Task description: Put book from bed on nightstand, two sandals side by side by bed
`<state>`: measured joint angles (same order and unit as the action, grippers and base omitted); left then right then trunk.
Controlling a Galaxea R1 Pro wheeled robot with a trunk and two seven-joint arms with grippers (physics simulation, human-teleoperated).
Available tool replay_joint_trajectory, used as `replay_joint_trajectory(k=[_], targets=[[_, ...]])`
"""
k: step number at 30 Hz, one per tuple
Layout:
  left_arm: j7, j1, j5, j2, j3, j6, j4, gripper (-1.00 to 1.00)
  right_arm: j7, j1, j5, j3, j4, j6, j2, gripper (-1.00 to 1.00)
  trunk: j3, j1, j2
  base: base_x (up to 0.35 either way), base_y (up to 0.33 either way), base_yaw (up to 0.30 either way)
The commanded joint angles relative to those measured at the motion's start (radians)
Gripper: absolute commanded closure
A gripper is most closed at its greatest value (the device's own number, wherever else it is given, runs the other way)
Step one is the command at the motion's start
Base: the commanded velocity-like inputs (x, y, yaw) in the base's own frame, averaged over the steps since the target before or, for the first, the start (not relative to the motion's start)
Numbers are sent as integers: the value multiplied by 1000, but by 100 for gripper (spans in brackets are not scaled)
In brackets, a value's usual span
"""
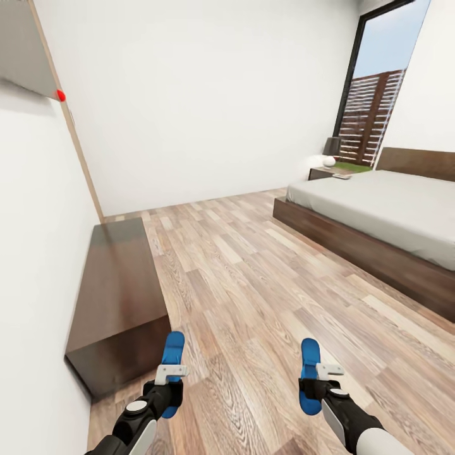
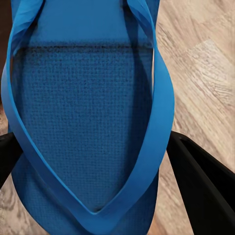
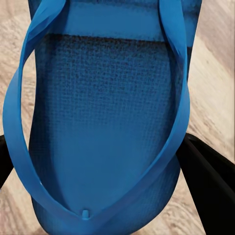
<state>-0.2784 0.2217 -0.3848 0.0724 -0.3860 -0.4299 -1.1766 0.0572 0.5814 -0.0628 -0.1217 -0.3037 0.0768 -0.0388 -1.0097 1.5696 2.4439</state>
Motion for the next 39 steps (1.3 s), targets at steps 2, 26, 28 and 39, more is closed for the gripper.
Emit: replay_joint_trajectory(k=[2, 26, 28, 39], targets=[[-10, 1, -11, 1, -4, -2, -1, 100, 0, 0, -5, -4, -2, 6, 0, 100, 5, -8, -14, 0, 0, 0], [-10, 1, -9, 1, -4, -2, 5, 100, 1, 0, -5, -4, -2, 6, 0, 100, 81, -100, -182, 0, 0, 0], [-10, 1, -9, 0, -4, -1, 7, 100, 1, 0, -5, -4, -2, 6, 0, 100, 87, -108, -196, 0, 0, 0], [-10, 1, -9, 0, -4, 0, 15, 100, 1, -17, -6, -5, -2, -3, -2, 100, 121, -150, -273, 0, 0, 0]])
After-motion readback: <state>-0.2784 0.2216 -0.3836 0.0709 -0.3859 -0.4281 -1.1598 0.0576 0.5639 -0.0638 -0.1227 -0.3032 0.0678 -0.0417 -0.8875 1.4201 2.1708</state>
